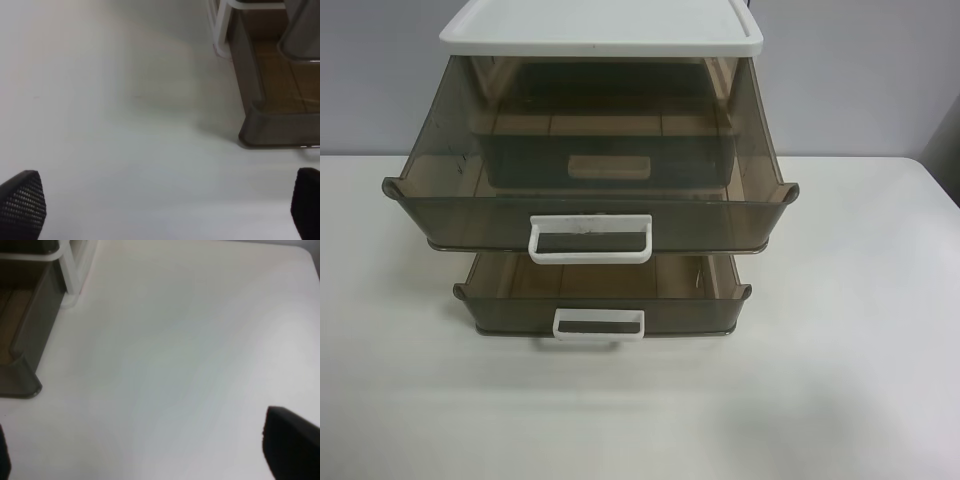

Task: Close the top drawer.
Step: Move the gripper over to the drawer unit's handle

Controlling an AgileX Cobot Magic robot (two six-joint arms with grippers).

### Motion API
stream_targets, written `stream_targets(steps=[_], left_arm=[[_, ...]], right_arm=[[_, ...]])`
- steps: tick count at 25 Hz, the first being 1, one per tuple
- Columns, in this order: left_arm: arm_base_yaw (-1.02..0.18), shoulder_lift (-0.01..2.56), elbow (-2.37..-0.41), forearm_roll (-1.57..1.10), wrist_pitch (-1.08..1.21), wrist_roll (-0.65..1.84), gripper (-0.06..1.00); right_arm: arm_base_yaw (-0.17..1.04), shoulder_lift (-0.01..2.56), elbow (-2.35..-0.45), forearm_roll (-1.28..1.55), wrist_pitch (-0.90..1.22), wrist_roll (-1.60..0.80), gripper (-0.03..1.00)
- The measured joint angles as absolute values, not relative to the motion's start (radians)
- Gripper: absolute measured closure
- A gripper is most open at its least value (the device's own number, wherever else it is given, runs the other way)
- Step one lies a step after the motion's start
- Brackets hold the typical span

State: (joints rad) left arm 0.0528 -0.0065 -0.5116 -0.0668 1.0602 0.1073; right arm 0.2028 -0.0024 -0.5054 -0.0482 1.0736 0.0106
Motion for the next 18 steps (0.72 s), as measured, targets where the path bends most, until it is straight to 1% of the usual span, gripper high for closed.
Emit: stream_targets(steps=[13, 18], left_arm=[[0.053, -0.007, -0.512, -0.067, 1.060, 0.107, -0.05], [0.053, -0.007, -0.512, -0.067, 1.060, 0.107, -0.05]], right_arm=[[0.203, -0.001, -0.505, -0.041, 1.074, 0.000, -0.03], [0.208, 0.228, -0.609, 0.078, 1.077, -0.128, -0.03]])
